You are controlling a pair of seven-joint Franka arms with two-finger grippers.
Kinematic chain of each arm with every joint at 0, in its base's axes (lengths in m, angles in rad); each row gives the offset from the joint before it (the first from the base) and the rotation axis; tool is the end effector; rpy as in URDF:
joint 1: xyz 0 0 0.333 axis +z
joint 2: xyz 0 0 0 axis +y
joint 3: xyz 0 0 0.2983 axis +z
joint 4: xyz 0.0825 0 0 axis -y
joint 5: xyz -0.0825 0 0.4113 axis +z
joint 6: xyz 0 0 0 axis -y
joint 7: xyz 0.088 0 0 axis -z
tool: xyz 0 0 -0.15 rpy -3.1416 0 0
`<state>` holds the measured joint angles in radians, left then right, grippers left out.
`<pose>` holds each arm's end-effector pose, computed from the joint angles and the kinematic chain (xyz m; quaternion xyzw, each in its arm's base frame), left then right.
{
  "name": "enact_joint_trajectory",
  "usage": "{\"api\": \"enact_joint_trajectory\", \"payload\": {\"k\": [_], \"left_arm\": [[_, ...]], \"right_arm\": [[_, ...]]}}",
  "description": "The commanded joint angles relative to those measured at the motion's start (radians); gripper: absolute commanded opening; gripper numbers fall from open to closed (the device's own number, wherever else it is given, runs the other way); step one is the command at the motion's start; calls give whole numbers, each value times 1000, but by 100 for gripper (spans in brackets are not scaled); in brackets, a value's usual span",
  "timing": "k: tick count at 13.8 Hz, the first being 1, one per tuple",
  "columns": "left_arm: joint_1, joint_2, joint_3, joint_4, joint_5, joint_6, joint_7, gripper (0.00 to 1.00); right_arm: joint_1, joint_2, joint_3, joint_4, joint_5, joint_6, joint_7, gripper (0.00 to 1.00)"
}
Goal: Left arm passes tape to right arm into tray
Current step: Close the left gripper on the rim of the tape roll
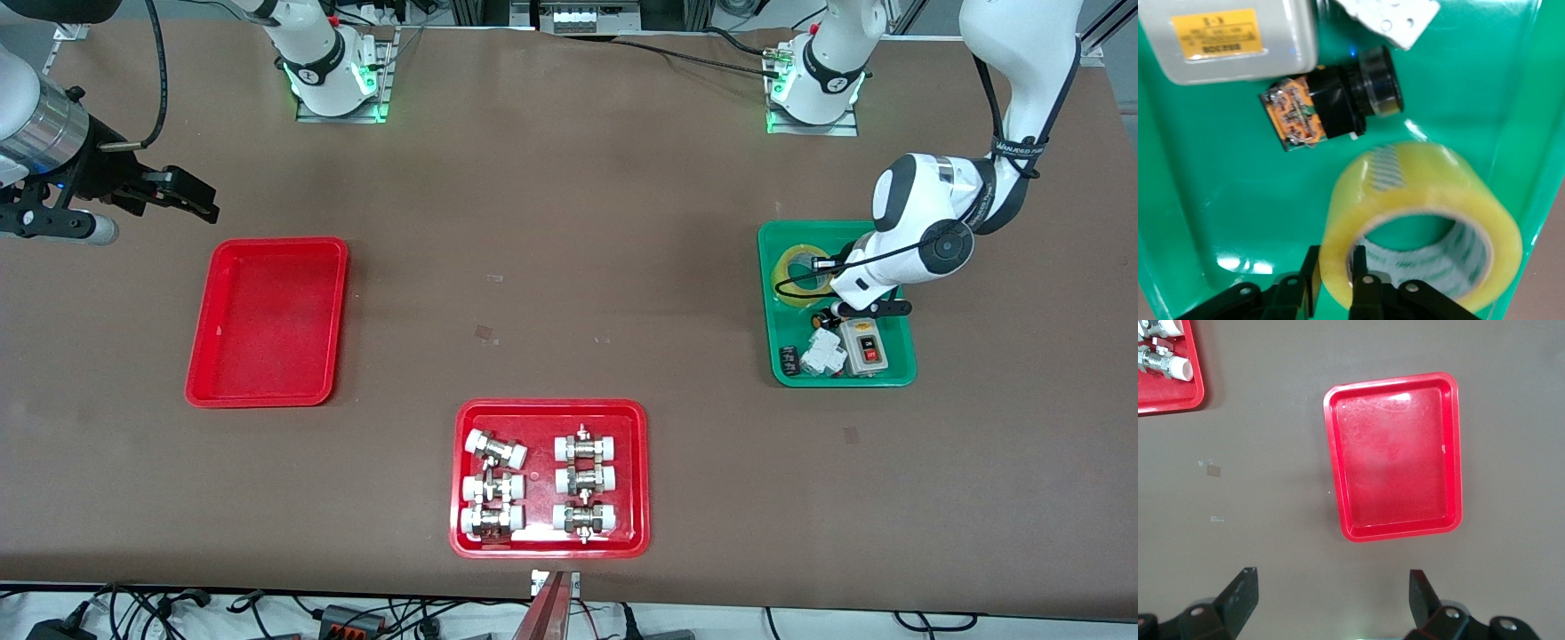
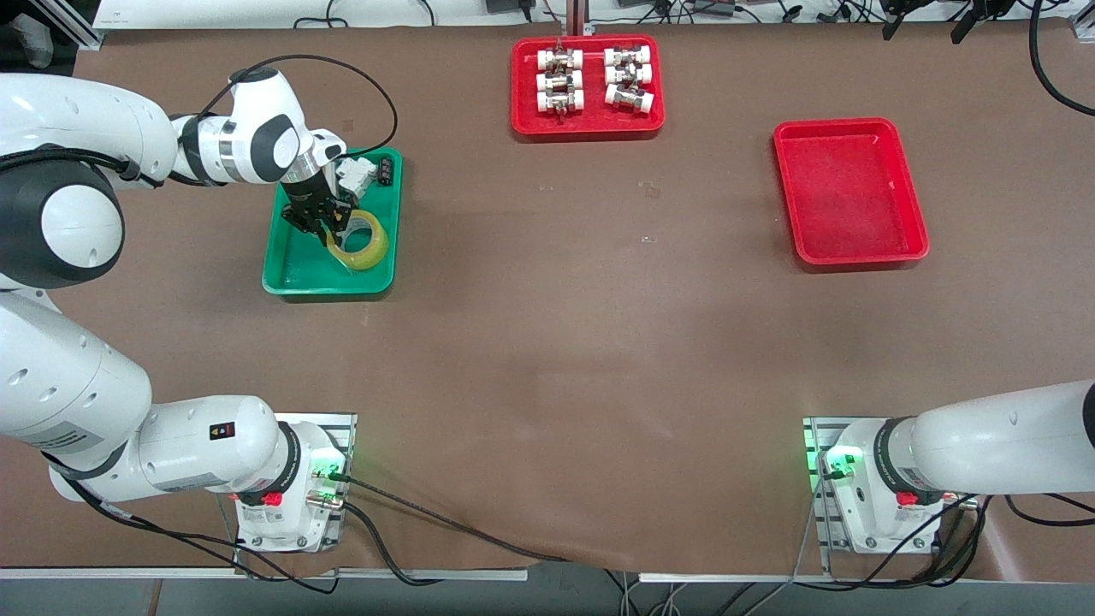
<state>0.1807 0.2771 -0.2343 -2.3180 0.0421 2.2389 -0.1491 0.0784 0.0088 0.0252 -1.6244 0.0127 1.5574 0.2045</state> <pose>0.4760 -0.0322 0.1213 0.9843 0.0301 -0.1738 0.0004 0.5739 0.0616 0.5310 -0.9980 0.0505 0.0384 0.0006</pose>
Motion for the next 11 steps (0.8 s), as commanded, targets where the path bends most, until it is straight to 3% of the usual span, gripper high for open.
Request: {"api": "enact_joint_trajectory", "payload": {"k": [1,4,6,11], "left_arm": [[3,-47,-10,-15,-1,-53,20,4],[3,-82,-11,3,-1,-116,20,1],[3,-101,-13,64,-1,-195,20,1],[-4,-105,-104,423,-30,-604,19,1]], "right_arm": [[-6,10,4,21,13,-17,-7,100],[-6,10,4,21,13,-17,-7,100],[-6,10,4,21,13,-19,-7,100],[-6,10,4,21,13,-19,-7,100]]}}
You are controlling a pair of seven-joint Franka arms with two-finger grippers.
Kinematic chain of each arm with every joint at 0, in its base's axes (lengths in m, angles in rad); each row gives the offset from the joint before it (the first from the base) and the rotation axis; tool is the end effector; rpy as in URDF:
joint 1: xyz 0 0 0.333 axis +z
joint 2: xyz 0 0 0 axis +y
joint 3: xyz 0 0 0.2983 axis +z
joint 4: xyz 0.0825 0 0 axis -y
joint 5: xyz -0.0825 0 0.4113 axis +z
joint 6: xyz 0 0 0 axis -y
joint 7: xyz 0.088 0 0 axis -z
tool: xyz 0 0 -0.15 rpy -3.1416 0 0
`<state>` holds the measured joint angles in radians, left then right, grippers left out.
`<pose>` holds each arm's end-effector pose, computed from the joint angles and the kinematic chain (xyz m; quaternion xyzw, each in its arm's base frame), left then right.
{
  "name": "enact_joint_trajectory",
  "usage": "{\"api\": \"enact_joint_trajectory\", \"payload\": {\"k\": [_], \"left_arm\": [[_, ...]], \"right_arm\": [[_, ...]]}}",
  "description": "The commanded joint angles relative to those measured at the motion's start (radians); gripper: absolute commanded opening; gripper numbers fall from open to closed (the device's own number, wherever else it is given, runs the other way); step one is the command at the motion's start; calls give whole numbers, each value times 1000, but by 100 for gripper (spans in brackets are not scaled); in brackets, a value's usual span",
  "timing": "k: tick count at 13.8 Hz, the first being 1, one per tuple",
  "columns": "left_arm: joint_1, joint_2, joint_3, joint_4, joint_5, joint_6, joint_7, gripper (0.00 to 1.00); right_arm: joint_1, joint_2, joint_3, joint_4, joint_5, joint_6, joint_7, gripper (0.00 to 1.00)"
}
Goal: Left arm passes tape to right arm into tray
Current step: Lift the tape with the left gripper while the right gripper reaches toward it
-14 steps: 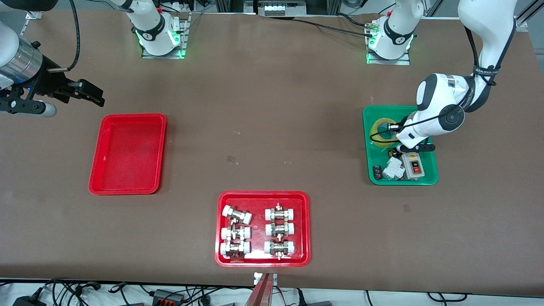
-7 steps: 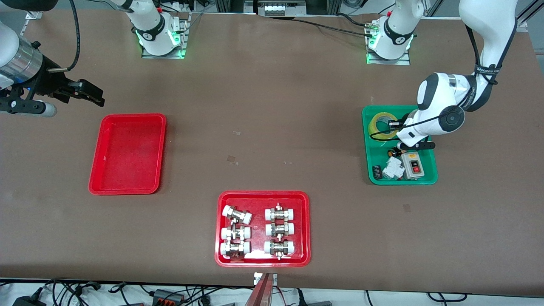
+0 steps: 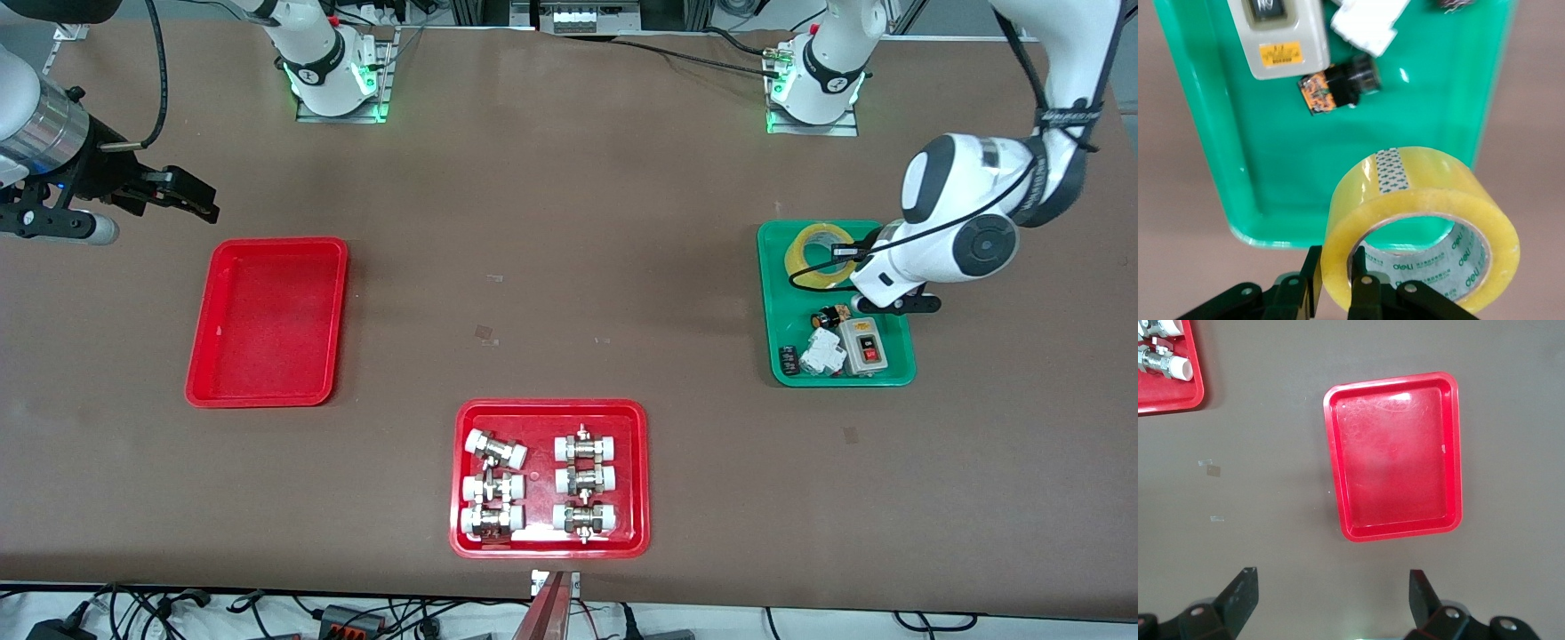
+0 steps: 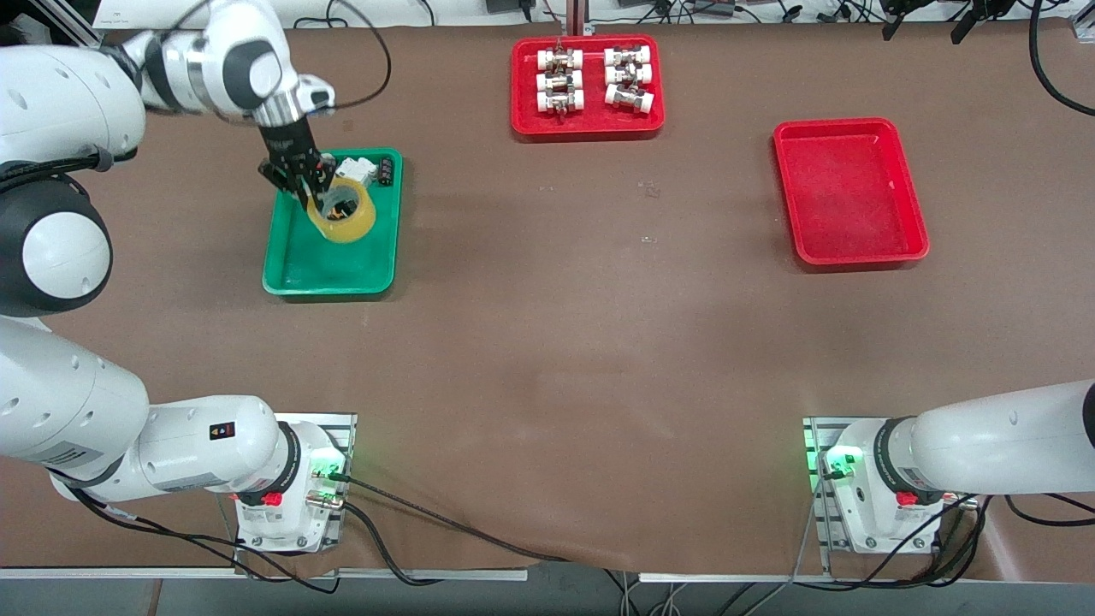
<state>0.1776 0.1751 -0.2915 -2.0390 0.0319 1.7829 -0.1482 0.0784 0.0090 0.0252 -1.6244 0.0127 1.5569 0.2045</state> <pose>0.5265 -0.0574 0.2624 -0.9776 -0.0070 0.2097 0.0172 0.5738 0.0615 0.5309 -0.9980 0.0505 0.0388 0.0005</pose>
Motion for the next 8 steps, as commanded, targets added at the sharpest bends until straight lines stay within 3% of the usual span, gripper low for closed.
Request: {"api": "enact_joint_trajectory", "payload": {"k": [1,3,6,8], "left_arm": [[5,-6,-72,208,-27,-192,18,1],[-6,1,-101,354,-70,-258,10,1],[-13,4,-187,466,-142,-202,3,1],[-53,93,-236,532,-149,-165,-57,1]], "right_arm": [[-6,9,4,21,16,-17,-5,100],[-6,9,4,21,16,-17,4,100],[3,23,6,20,15,-9,4,100],[14,72,13,18,26,-15,0,100]]}}
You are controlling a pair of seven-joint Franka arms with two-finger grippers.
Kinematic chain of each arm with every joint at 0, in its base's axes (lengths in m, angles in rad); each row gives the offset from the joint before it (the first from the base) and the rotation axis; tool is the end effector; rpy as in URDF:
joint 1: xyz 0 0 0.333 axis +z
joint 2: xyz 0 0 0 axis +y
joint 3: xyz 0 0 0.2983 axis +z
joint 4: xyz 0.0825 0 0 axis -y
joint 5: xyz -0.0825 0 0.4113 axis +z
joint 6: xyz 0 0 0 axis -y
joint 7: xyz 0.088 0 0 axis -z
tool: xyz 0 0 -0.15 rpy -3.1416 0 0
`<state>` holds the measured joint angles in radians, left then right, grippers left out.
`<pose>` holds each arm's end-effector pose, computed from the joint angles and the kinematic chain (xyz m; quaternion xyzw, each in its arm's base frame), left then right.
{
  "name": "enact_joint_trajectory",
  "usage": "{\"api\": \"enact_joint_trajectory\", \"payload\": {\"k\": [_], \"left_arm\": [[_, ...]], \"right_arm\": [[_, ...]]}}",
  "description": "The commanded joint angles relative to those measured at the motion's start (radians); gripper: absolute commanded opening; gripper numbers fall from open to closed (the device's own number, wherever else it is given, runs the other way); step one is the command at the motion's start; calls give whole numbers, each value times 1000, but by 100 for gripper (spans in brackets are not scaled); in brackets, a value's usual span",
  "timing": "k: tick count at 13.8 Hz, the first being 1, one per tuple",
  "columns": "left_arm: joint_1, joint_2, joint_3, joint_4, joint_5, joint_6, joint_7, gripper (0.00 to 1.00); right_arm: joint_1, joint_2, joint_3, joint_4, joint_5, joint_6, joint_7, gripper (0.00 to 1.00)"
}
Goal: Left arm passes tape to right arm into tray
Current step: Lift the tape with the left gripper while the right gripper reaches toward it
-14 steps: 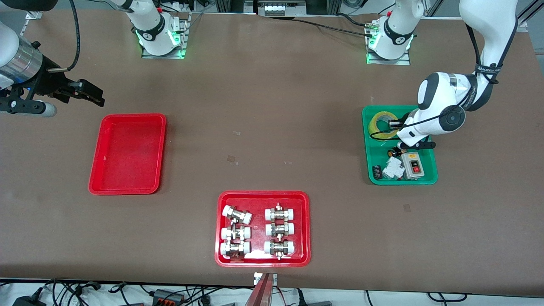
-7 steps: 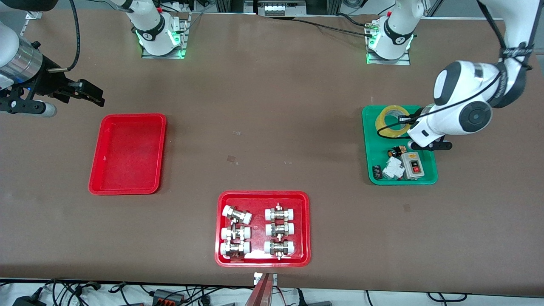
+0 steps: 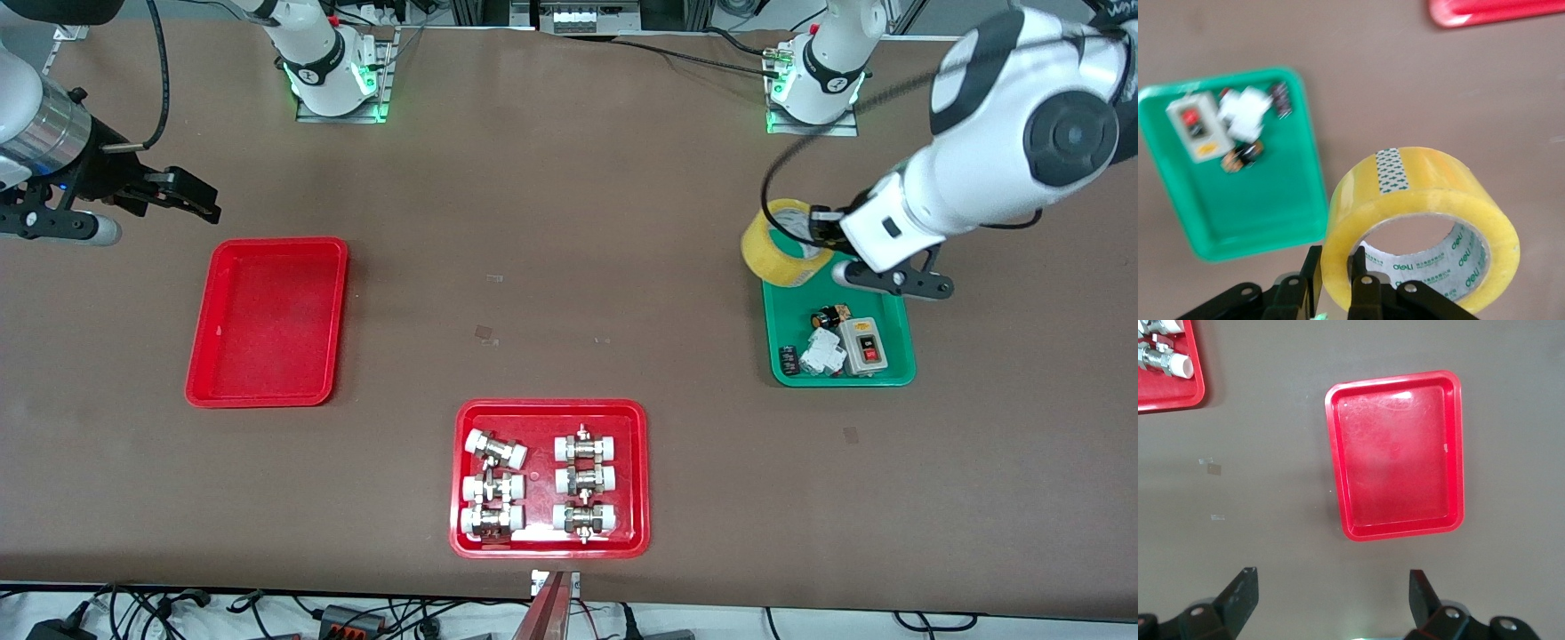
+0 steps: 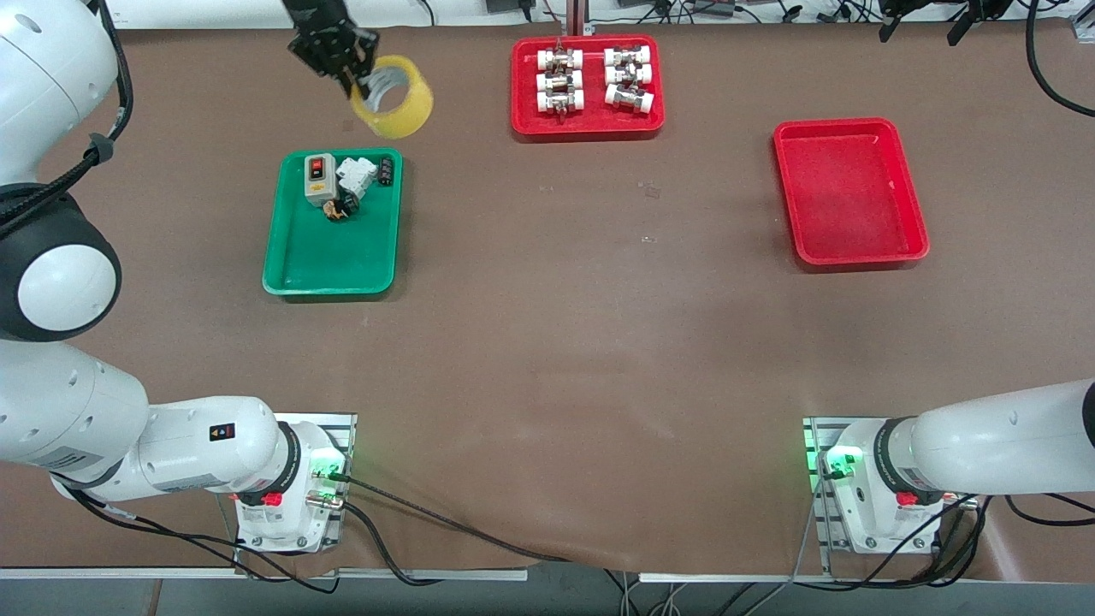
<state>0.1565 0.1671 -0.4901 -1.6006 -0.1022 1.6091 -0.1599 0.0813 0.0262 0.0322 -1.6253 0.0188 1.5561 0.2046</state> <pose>0.5773 -0.2012 0.4652 0.9903 -0.0805 -0.0892 0.0703 0.5762 0.0684 0.5204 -0.9978 0.0458 0.0486 0.0021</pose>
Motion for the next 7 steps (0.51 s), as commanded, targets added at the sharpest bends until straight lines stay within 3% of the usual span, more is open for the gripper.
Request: {"api": "enact_joint_trajectory", "payload": {"k": [1,3,7], "left_arm": [[-52,159,-38,169,-20,8,-128,1],[-150,239,-39,231,-65,17,-338,1],[-283,368,-39,278,-68,243,-484,1]], "right_arm": [[6,67,6,19,29,-16,-8,100],[-2,92,3,19,85,-16,-65,100],[-23,127,-6,19,301,-19,-168,100]]}}
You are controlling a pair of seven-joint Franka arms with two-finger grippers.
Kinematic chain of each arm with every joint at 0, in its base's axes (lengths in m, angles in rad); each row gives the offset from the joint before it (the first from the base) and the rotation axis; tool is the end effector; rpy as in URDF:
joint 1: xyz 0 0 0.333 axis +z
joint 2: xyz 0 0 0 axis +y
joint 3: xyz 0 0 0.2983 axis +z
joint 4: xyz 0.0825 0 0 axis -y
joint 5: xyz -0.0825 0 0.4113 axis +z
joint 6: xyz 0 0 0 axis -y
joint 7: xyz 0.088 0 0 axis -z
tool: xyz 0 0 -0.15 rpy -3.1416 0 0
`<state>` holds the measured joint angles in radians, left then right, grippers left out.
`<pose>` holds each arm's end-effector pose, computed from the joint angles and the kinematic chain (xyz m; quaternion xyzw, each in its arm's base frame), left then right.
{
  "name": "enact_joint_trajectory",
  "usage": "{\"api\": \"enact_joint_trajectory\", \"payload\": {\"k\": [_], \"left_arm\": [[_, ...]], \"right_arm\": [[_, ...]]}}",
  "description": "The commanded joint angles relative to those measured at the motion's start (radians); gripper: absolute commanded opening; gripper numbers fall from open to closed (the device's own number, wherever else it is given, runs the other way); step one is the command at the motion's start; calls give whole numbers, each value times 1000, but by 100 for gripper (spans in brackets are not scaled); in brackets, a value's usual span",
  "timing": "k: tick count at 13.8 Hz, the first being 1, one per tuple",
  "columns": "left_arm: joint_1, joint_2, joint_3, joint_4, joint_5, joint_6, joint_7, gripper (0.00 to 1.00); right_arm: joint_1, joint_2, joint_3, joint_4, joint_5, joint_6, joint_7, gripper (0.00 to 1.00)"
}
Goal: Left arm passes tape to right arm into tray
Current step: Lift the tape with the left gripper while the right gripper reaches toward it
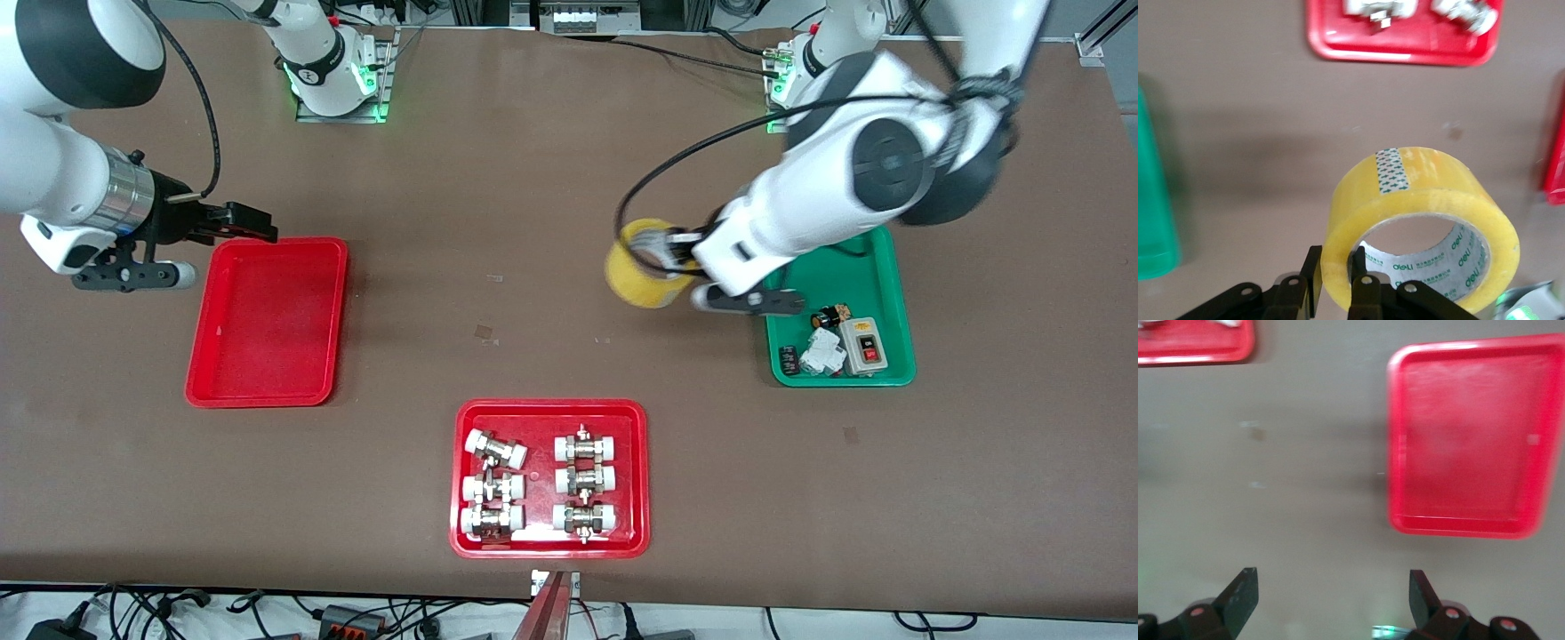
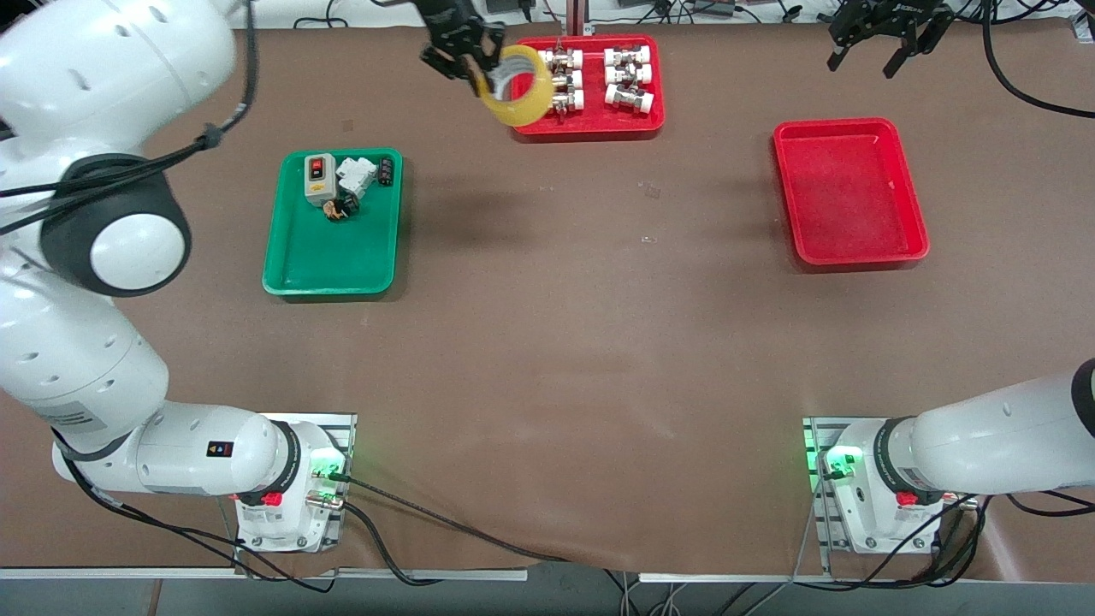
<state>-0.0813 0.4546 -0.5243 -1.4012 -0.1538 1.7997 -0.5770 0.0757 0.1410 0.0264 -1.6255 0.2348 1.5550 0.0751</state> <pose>0.5919 -0.3729 0.4154 0.9825 0.0254 -0.1018 0.1540 0.5918 0.0954 0.4568 -0.9874 -0.0029 0.1149 0.1088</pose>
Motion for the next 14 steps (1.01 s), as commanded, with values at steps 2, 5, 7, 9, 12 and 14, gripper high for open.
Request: {"api": "enact_joint_trajectory", "payload": {"k": [2,5,7,9,12,14], "left_arm": [[-121,154,-5,77,-18,243,-185,1],[-196,228,-2,79,-17,476,-274,1],[-213,242,-2,77,-18,512,-326,1],[-230,257,-3,79,-51,548,-389,0],[-288,294,1,76,-141,765,-535,0],[-296,296,6,76,-139,767,-540,0]], "right_arm": [[-16,43,1,19,165,-15,-58,100],[-17,86,1,22,331,-1,-133,100],[-16,133,1,24,429,17,-182,100],[-8,170,10,26,469,86,-242,100],[56,228,13,29,546,203,-281,100],[97,252,12,42,578,256,-284,100]]}}
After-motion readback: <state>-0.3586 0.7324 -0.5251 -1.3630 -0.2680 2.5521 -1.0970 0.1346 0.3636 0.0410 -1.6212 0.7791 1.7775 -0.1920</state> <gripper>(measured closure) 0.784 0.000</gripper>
